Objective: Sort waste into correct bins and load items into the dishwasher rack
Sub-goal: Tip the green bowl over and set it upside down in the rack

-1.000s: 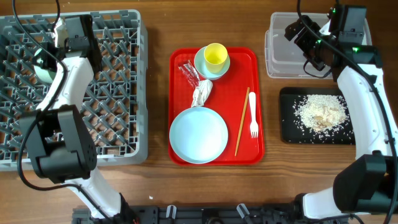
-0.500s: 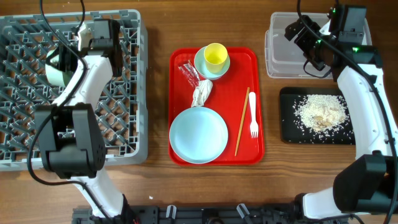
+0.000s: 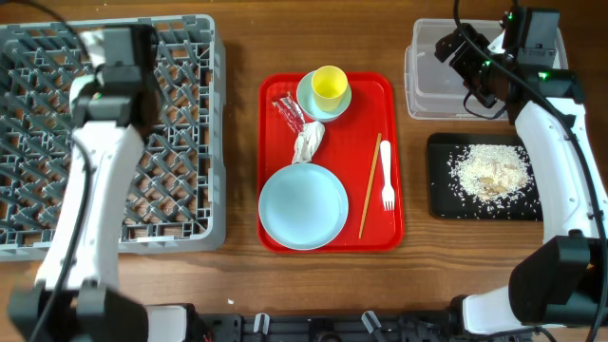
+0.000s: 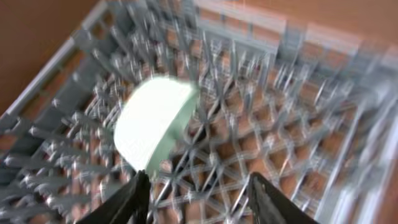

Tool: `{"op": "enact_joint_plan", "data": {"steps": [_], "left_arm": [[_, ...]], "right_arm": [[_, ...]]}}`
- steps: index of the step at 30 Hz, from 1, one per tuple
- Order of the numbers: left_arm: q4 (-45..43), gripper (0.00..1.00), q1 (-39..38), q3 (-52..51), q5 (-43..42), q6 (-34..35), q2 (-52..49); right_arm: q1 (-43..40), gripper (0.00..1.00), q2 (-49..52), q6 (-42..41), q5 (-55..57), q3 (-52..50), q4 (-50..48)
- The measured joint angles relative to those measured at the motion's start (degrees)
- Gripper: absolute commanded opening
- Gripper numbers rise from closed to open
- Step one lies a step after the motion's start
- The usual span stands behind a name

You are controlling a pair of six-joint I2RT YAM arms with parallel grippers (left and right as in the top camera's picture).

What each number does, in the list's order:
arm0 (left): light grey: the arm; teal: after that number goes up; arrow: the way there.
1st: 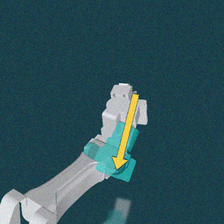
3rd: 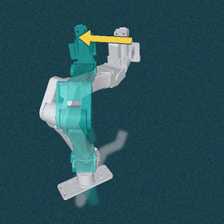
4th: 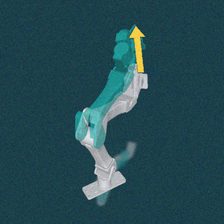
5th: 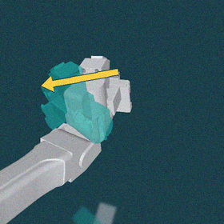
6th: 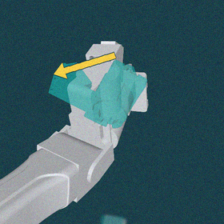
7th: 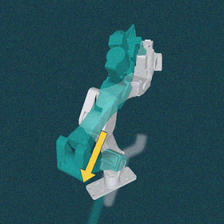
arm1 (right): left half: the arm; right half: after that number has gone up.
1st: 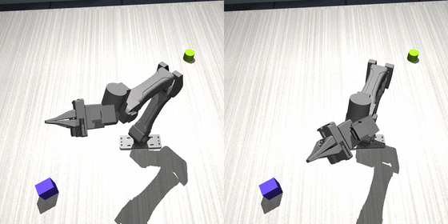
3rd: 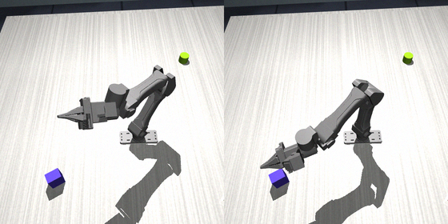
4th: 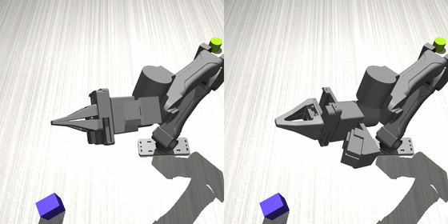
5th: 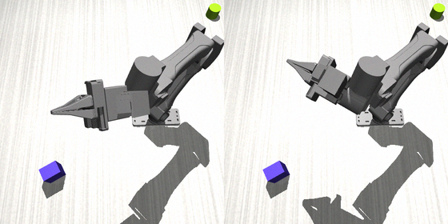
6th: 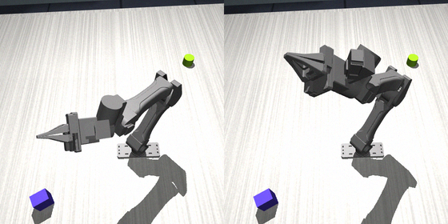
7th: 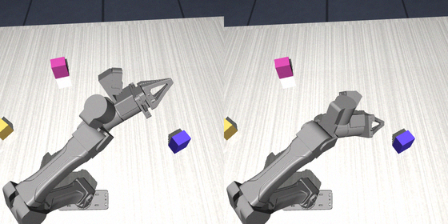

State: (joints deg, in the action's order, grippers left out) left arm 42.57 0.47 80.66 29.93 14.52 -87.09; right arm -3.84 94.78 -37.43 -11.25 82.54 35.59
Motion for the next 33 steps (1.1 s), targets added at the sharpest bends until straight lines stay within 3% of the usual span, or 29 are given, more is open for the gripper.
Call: {"op": "enact_joint_plan", "data": {"steps": [1,3,6,8,14,21,25,27,33], "left_arm": [[-1.20,0.16,1.11,0.07,-0.76,1.73,1.27],[-3.61,0.09,5.38,0.11,-1.84,6.23,2.89],[-4.11,0.12,15.45,0.11,-5.53,14.99,2.69],[-5.53,0.12,21.99,0.13,-13.22,18.60,0.24],[-7.85,0.06,31.23,0.11,-31.63,20.81,-8.76],[-10.01,0.13,32.70,0.09,-48.50,16.59,-11.17],[-8.39,0.10,32.70,0.09,-57.20,12.50,-11.17],[-6.47,0.04,32.68,0.09,-59.45,10.67,-11.17],[-1.60,0.04,32.26,0.09,-63.69,3.56,-11.10]], "right_arm": [[0.00,1.00,0.00,0.00,0.00,0.00,0.00],[0.00,1.00,0.00,0.00,0.00,0.00,-0.02],[0.00,1.00,0.00,0.00,0.00,0.00,0.00],[0.00,1.00,0.00,0.00,0.00,0.00,0.00],[0.00,1.00,0.00,0.00,0.00,0.00,0.00],[0.00,1.00,0.00,0.00,0.00,0.00,0.00],[0.00,1.00,0.00,0.00,0.00,0.00,0.00],[0.00,1.00,0.00,0.00,-0.02,0.00,0.00],[0.00,1.00,0.00,0.00,0.00,0.00,0.00]]}}
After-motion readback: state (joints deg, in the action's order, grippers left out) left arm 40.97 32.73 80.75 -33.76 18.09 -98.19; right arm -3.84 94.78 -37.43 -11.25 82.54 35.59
